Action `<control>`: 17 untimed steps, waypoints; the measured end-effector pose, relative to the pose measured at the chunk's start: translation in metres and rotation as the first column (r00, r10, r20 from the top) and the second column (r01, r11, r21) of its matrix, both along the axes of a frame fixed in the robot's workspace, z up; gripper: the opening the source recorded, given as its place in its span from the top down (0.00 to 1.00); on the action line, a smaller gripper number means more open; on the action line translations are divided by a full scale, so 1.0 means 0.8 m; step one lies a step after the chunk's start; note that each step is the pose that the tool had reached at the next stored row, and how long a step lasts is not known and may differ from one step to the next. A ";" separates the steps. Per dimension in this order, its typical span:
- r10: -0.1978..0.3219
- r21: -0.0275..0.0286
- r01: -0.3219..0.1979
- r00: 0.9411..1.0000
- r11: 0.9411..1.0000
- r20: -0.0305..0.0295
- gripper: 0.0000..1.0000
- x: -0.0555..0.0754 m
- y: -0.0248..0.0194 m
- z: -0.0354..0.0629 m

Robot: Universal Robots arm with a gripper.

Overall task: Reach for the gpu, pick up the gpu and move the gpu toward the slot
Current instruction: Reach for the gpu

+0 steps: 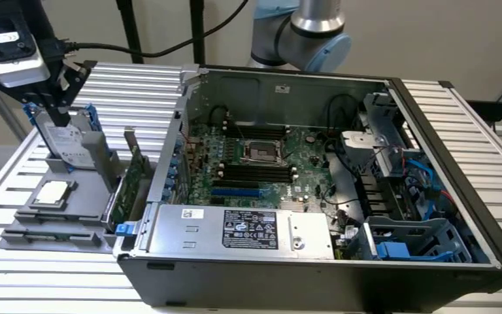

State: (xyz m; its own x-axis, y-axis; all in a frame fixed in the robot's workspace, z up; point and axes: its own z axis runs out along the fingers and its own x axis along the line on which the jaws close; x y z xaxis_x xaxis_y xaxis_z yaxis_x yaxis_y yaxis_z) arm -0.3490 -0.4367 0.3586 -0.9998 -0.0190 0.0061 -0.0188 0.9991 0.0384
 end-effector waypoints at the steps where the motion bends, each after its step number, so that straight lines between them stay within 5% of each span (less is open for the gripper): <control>1: 0.000 0.000 0.000 1.000 1.000 0.000 0.89 0.006 -0.0030 0.000; 11: 0.000 0.000 0.000 1.000 1.000 0.000 0.89 0.061 -0.0274 -0.003; 17: 0.000 0.000 0.000 1.000 1.000 -0.003 0.89 0.078 -0.0324 -0.009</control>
